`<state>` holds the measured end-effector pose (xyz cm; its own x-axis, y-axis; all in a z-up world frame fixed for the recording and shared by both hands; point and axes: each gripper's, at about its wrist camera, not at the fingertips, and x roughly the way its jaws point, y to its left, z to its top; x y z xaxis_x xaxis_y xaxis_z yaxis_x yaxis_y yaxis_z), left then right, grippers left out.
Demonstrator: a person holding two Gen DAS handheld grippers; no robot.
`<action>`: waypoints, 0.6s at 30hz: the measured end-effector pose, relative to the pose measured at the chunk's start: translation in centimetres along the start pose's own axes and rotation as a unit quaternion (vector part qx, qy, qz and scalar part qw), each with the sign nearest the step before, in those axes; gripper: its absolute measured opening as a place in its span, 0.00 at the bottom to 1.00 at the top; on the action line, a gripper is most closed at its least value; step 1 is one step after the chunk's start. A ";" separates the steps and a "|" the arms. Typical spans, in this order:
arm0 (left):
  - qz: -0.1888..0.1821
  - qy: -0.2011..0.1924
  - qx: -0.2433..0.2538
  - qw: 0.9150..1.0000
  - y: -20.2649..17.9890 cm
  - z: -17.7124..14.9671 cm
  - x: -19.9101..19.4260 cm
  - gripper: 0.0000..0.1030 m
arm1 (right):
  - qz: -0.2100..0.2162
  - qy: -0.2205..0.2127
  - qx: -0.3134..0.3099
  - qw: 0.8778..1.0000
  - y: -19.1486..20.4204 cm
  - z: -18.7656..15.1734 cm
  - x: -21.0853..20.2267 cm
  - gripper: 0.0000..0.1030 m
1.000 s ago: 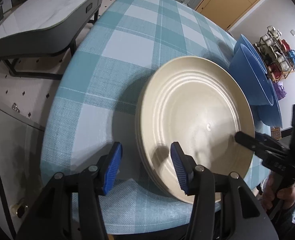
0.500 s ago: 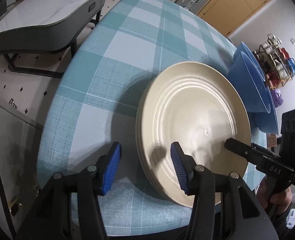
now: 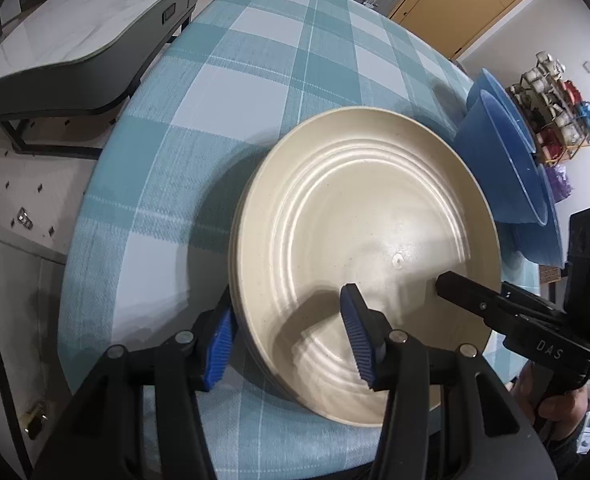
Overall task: Organize plates and bowls
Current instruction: 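Open the right tool off the plate stack while the left tool releases it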
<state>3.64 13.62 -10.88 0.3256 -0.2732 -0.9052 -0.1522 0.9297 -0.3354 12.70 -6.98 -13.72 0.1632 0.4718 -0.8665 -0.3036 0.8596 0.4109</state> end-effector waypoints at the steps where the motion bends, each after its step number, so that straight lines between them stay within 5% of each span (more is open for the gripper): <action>1: 0.003 0.000 0.000 1.000 0.0 0.2 0.1 0.48 | -0.003 -0.002 -0.001 1.000 0.1 0.3 0.1 0.49; 13: 0.010 -0.013 -0.008 1.000 1.1 2.3 0.3 0.48 | -0.003 -0.004 -0.002 1.000 0.4 2.8 1.3 0.49; 18: 0.021 -0.074 -0.026 0.997 1.6 1.6 -2.5 0.48 | -0.020 -0.021 -0.016 0.999 0.0 2.0 0.1 0.51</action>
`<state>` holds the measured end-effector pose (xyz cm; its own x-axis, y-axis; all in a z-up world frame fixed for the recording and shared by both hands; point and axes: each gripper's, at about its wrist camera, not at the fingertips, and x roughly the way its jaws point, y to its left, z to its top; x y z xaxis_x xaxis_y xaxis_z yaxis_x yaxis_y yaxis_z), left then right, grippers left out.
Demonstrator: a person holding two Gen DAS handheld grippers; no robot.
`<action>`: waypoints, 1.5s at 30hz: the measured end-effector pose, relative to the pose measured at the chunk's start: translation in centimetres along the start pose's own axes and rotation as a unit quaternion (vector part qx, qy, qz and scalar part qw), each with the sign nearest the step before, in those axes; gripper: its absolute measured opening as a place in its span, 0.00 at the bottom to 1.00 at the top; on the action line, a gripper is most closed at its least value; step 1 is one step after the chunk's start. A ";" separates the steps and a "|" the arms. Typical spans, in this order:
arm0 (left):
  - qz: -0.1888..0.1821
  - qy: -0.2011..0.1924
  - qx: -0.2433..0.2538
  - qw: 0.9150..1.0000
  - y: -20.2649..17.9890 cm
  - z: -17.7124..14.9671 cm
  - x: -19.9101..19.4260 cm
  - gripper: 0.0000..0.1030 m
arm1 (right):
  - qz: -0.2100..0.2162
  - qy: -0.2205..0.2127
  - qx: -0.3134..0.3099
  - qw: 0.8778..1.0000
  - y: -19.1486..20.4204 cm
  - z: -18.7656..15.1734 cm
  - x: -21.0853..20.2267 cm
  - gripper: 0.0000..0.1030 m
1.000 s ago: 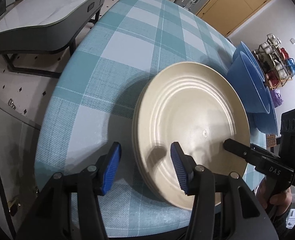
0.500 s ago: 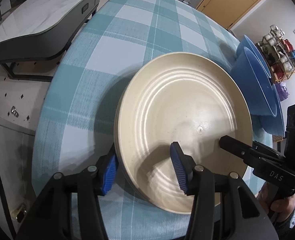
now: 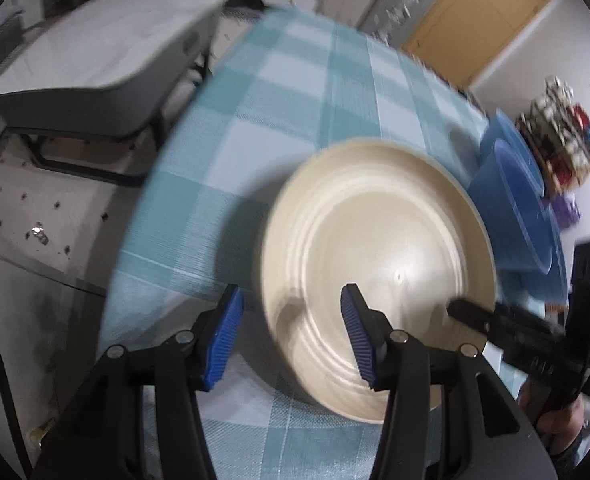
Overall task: Organize plates and bowls
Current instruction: 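Open the right tool off the plate stack while the left tool releases it, then close the right tool on a blue bowl rim while the left tool grips another bowl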
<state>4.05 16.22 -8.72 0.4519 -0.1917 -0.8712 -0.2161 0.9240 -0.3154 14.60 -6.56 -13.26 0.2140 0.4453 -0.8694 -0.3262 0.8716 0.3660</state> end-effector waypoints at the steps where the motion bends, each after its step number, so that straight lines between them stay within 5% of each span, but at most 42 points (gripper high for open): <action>1: 0.002 -0.020 -0.002 1.000 0.0 -0.2 -1.0 0.49 | -0.003 -0.007 -0.009 1.000 0.1 -0.4 -0.5 0.55; 5: -0.004 -0.063 0.017 0.998 -1.4 -0.7 -3.7 0.51 | -0.024 -0.043 -0.048 0.998 0.2 -2.2 -2.8 0.72; 12: -0.022 -0.085 0.075 0.993 -6.8 -1.0 -5.7 0.55 | 0.034 -0.111 -0.034 0.993 -1.3 -5.3 -9.0 0.73; 16: -0.049 -0.103 0.090 0.989 -10.7 -0.8 -6.4 0.62 | 0.041 -0.191 -0.038 0.980 -2.6 -7.1 -14.7 0.86; 17: -0.055 -0.108 0.095 0.988 -11.7 -0.9 -6.6 0.80 | 0.036 -0.216 -0.037 0.975 -3.1 -7.6 -16.3 0.88; 19: -0.083 -0.142 0.112 0.980 -14.0 -1.2 -7.4 0.92 | 0.027 -0.257 -0.031 0.965 -4.4 -8.2 -19.4 0.94; 23: -0.116 -0.177 0.139 0.967 -18.3 -1.4 -8.2 1.00 | -0.031 -0.330 -0.020 0.943 -6.8 -9.2 -24.8 0.99; 27: -0.138 -0.139 0.145 0.970 -22.9 -1.6 -6.1 1.00 | -0.089 -0.366 0.003 0.926 -10.6 -9.8 -28.7 0.99; 30: -0.122 -0.098 0.176 0.972 -26.9 -2.6 -3.4 1.00 | -0.119 -0.372 0.025 0.920 -14.2 -9.7 -30.5 0.99; 33: -0.104 -0.059 0.203 0.972 -30.4 -3.6 -0.8 1.00 | -0.143 -0.340 0.060 0.928 -18.3 -8.9 -30.8 0.99; 40: -0.087 0.013 0.176 0.980 -35.2 -3.8 4.2 1.00 | -0.084 -0.236 0.127 0.960 -26.6 -5.3 -27.7 0.99; 45: -0.086 0.031 0.169 0.981 -36.6 -4.5 6.1 1.00 | -0.088 -0.194 0.133 0.968 -29.7 -2.5 -25.2 0.99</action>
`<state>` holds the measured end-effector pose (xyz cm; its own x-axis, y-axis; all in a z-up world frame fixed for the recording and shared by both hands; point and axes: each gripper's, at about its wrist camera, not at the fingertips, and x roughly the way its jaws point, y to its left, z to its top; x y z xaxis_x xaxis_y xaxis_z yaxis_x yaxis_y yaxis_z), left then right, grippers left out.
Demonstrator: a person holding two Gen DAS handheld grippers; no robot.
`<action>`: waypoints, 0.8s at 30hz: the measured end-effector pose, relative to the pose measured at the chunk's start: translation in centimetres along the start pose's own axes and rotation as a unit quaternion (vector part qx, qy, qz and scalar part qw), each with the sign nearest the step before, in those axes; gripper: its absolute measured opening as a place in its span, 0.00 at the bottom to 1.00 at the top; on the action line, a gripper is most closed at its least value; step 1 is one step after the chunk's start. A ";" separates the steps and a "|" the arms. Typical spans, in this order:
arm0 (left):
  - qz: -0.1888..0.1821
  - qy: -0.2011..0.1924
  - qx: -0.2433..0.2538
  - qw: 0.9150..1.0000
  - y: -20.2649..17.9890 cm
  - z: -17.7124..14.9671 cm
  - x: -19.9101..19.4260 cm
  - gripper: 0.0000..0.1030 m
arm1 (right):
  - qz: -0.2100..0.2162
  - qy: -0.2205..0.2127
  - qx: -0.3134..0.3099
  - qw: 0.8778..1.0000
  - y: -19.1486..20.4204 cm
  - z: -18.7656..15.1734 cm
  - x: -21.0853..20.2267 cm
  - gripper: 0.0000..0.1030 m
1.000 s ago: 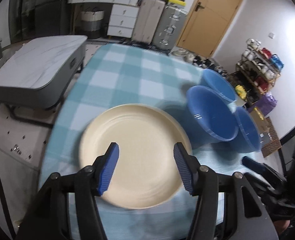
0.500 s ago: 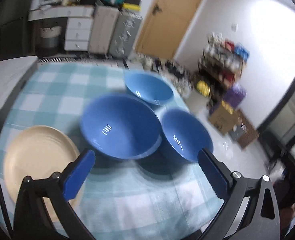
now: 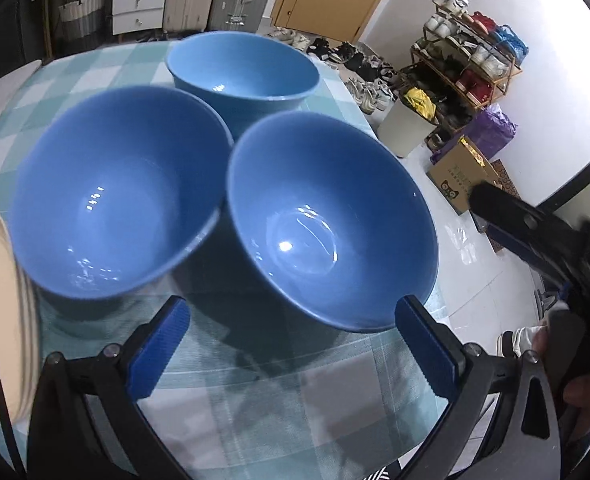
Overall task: Organize plates and bowls
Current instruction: 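Close the right tool on a blue bowl rim while the left tool grips another bowl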
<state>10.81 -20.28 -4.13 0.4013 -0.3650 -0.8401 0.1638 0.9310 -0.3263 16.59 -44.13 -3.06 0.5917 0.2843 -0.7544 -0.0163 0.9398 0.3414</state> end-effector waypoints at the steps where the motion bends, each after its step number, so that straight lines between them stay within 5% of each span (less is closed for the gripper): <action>1: 0.005 0.004 0.004 1.000 -0.2 -0.1 0.4 1.00 | -0.002 0.008 0.001 1.000 -0.3 0.2 0.6 0.99; 6: 0.014 0.021 -0.024 0.999 0.4 0.1 2.0 0.99 | -0.007 0.041 0.005 0.999 -0.8 0.6 4.0 0.97; 18: 0.022 0.024 -0.069 0.997 2.1 2.1 3.3 0.98 | -0.025 0.116 -0.004 0.993 -1.0 0.8 8.9 0.49; 21: 0.031 0.018 -0.077 0.996 2.3 2.3 3.5 0.81 | -0.035 0.118 0.006 0.992 -0.9 0.7 9.1 0.46; 23: 0.029 0.019 -0.071 0.997 2.3 2.4 3.7 0.45 | -0.026 0.121 0.007 0.992 -0.7 0.6 9.1 0.39; 24: 0.025 0.024 -0.070 0.997 2.3 2.5 3.9 0.39 | -0.027 0.124 0.006 0.992 -0.5 0.5 9.2 0.37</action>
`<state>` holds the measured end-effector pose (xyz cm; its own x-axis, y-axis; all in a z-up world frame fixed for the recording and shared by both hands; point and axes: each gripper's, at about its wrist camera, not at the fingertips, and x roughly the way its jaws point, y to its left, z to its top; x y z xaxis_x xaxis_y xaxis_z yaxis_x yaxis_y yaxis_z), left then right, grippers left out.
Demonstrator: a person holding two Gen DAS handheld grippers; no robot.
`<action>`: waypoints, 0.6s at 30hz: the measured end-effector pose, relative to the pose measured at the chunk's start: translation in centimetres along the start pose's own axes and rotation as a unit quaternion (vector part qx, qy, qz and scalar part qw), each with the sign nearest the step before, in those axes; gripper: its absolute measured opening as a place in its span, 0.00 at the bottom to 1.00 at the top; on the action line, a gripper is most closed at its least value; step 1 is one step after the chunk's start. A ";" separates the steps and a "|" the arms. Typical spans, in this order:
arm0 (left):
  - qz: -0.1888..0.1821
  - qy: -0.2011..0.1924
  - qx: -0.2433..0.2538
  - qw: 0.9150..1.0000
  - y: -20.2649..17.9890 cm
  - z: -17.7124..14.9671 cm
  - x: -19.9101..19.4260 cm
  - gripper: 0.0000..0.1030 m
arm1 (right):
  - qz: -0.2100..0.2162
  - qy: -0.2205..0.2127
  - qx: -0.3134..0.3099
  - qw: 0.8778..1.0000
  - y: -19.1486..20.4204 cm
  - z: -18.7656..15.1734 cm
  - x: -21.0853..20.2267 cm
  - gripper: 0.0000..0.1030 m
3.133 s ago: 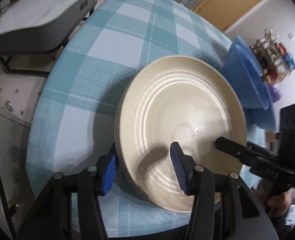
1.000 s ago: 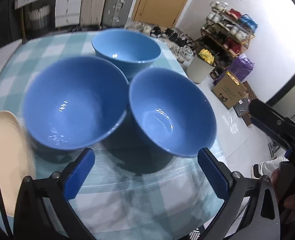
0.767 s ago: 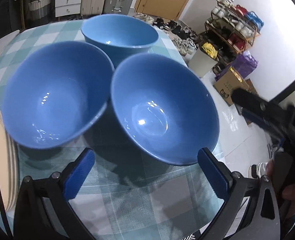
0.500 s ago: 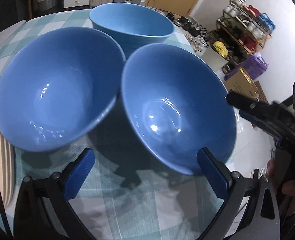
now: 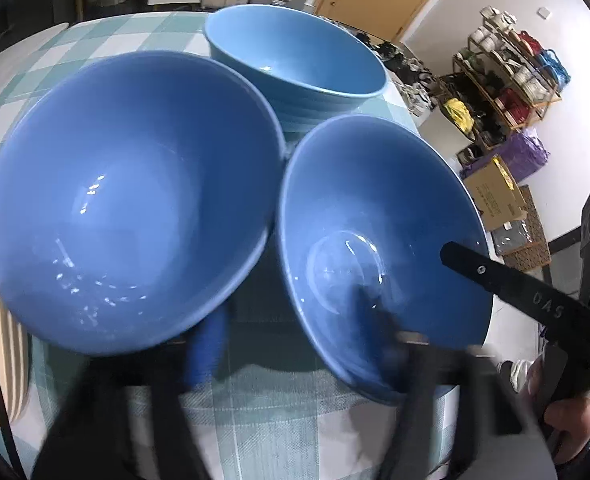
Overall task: Organize plates and bowls
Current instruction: 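Close the right tool on a blue bowl rim while the left tool grips another bowl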
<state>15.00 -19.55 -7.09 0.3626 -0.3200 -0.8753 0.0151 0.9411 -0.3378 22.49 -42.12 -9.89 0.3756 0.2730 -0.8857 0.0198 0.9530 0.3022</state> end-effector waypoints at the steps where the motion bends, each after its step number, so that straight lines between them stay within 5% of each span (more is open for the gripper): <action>1: -0.009 0.010 -0.004 1.000 0.1 0.1 0.3 0.36 | -0.004 0.002 -0.004 1.000 0.2 -0.1 0.1 0.34; 6: -0.020 0.010 -0.008 1.000 0.3 0.2 0.3 0.26 | -0.002 0.005 -0.017 1.000 1.2 -0.4 0.1 0.17; 18: -0.021 0.014 0.006 1.000 0.3 0.2 -0.1 0.16 | -0.017 0.013 -0.014 1.000 1.5 -1.0 -0.4 0.11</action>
<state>15.17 -19.17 -7.03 0.3343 -0.3624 -0.8700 0.0417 0.9279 -0.3705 21.49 -40.67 -9.42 0.3507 0.2433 -0.9043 0.0060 0.9651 0.2620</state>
